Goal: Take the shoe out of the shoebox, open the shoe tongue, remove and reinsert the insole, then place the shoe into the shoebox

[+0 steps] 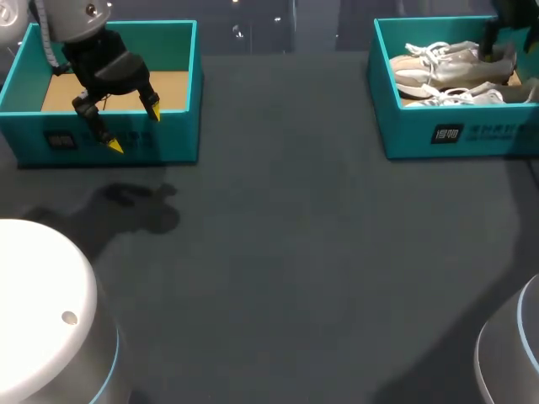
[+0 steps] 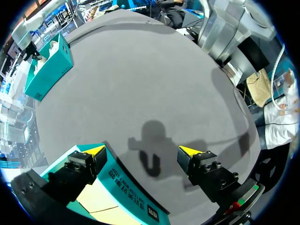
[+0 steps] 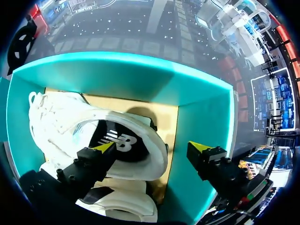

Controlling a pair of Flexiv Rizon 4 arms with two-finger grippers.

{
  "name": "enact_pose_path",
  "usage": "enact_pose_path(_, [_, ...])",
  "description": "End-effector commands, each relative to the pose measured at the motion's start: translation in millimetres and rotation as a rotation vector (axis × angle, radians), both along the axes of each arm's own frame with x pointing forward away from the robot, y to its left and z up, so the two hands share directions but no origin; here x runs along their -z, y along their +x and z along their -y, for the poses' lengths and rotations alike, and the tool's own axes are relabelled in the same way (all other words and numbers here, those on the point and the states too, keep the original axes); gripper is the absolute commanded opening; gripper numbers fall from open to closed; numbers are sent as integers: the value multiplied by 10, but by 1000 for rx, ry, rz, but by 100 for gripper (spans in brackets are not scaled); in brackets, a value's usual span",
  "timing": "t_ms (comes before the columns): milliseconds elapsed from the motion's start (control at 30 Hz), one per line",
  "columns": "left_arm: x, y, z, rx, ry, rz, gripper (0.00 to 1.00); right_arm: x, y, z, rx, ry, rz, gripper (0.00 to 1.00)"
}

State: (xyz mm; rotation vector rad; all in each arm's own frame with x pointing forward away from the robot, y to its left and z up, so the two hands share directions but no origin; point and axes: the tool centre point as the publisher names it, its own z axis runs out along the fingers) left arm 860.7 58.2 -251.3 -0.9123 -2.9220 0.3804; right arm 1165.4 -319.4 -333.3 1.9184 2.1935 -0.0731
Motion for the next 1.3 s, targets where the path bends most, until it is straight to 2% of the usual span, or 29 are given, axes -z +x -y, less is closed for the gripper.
enact_pose_path(33, [-1, -7, -6, 0, 1, 1, 100, -186, -98, -20, -2, 13, 1, 100])
enact_pose_path(333, [-1, -7, -6, 0, 1, 1, 100, -670, -345, -154, -18, 69, -16, 100])
enact_pose_path(367, [-56, -4, -22, -36, 1, 8, 100, -715, -385, -175, -19, 70, -21, 100])
enact_pose_path(533, [-221, 73, -132, -340, 79, -21, 100, -904, -621, -314, -37, 110, -36, 100])
enact_pose_path(700, [-318, 144, -350, -657, 123, -106, 100, -1070, -852, -456, -54, 123, -35, 100])
enact_pose_path(733, [-345, 171, -408, -763, 141, -123, 100, -1105, -897, -487, -56, 123, -39, 100])
enact_pose_path(767, [-366, 199, -468, -875, 161, -81, 100, -1147, -947, -523, -57, 122, -43, 100])
enact_pose_path(800, [-410, 207, -577, -1024, 172, 48, 100, -1212, -1014, -573, -66, 117, -39, 100])
enact_pose_path(833, [-445, 200, -643, -1066, 161, 107, 100, -1212, -1014, -573, -66, 117, -39, 100])
enact_pose_path(1300, [-445, 200, -643, -1066, 161, 107, 100, -1218, -1016, -597, -60, 108, -41, 100])
